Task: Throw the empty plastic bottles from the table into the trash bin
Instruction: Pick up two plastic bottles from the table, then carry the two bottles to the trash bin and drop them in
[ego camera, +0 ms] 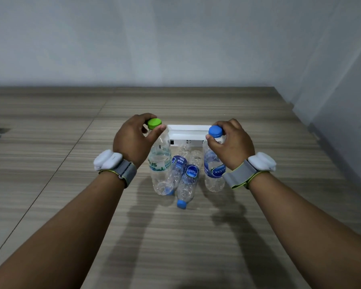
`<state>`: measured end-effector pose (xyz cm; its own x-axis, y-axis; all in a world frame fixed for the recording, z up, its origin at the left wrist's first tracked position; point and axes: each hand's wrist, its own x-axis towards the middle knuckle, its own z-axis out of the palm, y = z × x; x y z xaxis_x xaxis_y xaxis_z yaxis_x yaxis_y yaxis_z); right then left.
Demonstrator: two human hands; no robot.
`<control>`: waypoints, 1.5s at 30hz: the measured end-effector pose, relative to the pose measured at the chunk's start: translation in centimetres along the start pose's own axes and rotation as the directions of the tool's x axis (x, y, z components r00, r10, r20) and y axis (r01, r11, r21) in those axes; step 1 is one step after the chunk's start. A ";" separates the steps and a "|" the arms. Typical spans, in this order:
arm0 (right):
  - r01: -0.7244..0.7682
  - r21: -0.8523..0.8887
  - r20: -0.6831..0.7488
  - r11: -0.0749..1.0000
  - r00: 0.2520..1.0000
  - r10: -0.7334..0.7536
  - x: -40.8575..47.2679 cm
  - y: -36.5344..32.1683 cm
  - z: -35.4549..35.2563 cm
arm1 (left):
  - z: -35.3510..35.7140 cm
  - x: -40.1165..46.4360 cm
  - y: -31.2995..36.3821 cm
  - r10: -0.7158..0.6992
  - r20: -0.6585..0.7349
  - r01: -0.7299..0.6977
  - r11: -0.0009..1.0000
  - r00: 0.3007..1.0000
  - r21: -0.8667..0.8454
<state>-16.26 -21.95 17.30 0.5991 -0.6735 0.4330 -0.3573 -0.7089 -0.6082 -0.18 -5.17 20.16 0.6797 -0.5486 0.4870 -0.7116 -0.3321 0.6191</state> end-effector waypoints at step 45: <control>0.412 0.625 0.451 0.663 0.504 -0.737 -28.9 -36.3 16.0 | -35.4 -41.4 -6.9 -0.477 -0.679 0.762 0.619 0.558 0.191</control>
<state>-9.20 26.59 16.21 0.8880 0.2776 0.3666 0.4574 -0.6164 -0.6410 -17.15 47.05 17.56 0.8394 0.3737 0.3947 0.0433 -0.7699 0.6367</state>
